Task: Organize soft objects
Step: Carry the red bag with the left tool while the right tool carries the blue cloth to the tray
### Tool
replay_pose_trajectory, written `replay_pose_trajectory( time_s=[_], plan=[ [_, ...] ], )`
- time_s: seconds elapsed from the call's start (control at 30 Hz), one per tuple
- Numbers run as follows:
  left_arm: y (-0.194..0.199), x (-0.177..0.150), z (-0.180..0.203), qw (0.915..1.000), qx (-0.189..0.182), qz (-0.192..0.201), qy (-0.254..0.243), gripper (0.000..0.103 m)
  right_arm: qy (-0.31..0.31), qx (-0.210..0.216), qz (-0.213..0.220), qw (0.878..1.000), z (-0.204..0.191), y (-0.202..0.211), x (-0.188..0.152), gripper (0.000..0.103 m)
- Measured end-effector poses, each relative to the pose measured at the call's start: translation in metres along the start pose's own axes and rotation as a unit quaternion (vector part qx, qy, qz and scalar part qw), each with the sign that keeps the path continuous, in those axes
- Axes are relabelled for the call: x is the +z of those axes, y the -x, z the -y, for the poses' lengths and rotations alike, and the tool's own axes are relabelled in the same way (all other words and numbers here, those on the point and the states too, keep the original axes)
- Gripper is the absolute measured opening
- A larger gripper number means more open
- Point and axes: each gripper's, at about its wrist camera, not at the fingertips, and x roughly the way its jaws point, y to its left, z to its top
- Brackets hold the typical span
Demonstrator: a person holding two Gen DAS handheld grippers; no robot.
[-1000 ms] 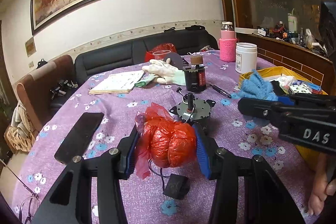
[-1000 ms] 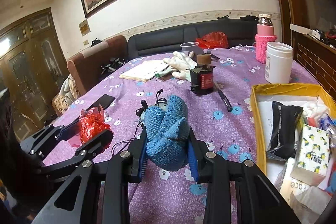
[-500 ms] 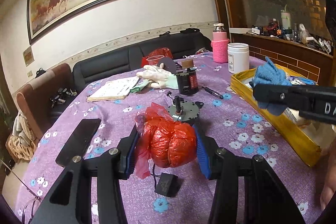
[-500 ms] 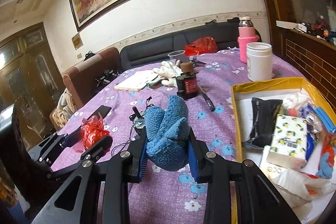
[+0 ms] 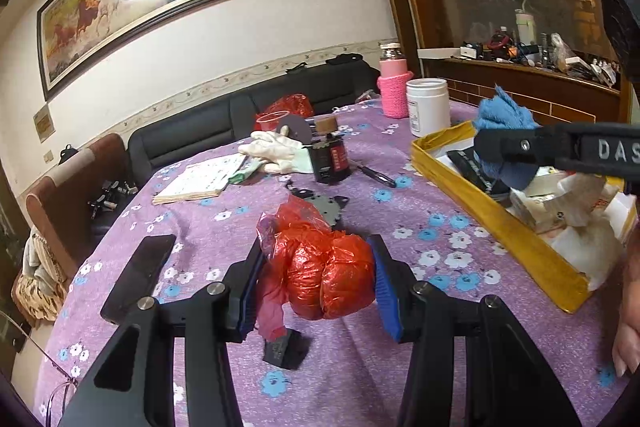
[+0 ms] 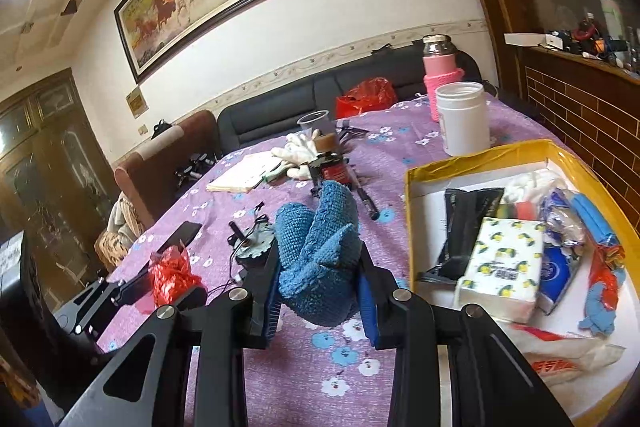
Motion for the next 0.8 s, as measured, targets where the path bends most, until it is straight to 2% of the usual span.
replay_pose_trajectory(
  time_s=[0.43,0.67,0.8],
  plan=[
    [-0.001,0.016,0.051,0.9982,-0.05,-0.011,-0.031,0.047,-0.074,-0.05,0.036,0.995,0.066,0.029,0.01,0.035],
    [-0.006,0.036,0.094,0.9924,-0.113,-0.022,-0.045,0.047,-0.155,-0.093,0.044,0.983,0.117,0.039,0.008,0.035],
    [-0.013,0.044,0.123,0.9852,-0.159,-0.036,-0.053,0.047,-0.189,-0.117,0.047,0.974,0.136,0.044,0.006,0.036]
  ],
)
